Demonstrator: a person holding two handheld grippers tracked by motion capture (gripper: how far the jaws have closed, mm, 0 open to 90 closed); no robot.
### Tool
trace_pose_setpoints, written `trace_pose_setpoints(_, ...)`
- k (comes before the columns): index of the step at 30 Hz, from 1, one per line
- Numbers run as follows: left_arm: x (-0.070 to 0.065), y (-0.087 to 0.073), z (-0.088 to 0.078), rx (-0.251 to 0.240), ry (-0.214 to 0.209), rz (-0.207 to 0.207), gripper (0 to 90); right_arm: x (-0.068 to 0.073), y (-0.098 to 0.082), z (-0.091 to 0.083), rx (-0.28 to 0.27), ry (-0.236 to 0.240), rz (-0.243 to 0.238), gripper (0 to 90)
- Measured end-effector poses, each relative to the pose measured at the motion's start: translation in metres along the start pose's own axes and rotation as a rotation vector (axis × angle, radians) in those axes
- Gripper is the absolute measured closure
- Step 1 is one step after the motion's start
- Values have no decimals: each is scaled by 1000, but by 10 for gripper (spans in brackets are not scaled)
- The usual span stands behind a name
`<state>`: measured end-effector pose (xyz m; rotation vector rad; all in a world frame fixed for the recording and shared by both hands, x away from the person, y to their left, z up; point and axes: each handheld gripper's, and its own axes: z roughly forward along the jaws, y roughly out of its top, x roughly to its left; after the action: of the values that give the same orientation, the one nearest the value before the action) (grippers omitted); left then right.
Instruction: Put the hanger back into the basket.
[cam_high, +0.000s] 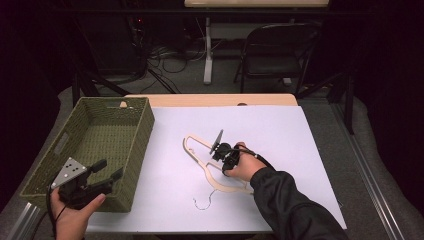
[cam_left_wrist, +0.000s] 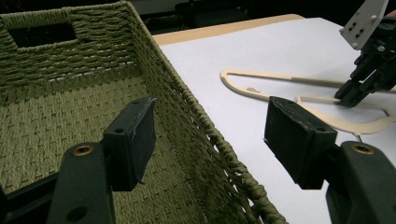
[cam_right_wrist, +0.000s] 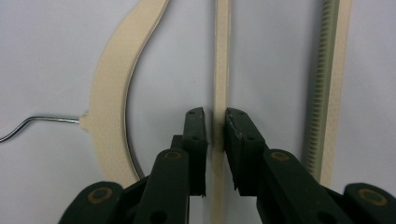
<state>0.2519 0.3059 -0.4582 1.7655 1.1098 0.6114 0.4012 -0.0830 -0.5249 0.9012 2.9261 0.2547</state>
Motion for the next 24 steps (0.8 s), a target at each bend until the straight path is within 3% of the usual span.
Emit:
trace_pose_setpoints(10, 0, 0, -1, -3, 4, 0, 340, -1, 1, 1, 12, -9, 9, 842)
trace_pose_setpoints(24, 0, 0, 0, -2, 5, 0, 340, -2, 1, 1, 22, 3, 26, 849)
